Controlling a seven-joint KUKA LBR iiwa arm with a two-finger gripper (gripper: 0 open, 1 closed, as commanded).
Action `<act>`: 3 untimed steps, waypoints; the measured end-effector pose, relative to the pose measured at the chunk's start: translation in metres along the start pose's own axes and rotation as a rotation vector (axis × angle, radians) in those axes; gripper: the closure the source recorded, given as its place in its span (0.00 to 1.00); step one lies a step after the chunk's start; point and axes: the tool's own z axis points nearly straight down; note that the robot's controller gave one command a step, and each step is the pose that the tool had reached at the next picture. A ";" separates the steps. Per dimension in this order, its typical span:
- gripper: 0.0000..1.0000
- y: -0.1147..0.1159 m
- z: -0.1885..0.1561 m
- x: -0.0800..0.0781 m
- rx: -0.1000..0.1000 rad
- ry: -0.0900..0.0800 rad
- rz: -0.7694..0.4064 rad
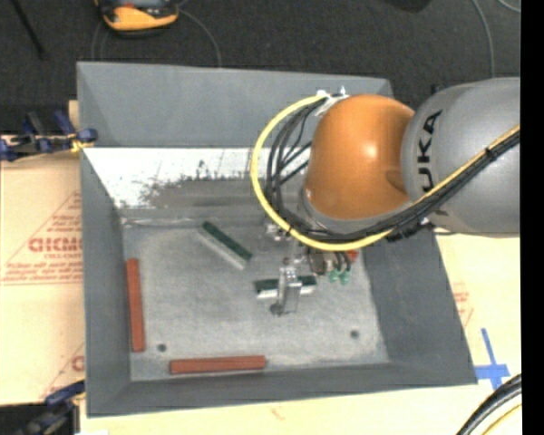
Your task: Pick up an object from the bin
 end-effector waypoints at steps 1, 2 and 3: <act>0.00 -0.008 0.049 -0.037 0.001 -0.014 -0.193; 1.00 -0.068 0.111 -0.039 -0.001 -0.004 -0.160; 1.00 -0.068 0.111 -0.039 -0.001 -0.004 -0.159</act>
Offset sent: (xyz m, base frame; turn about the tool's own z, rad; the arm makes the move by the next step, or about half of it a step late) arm 0.0379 -0.0673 -0.1116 -0.1647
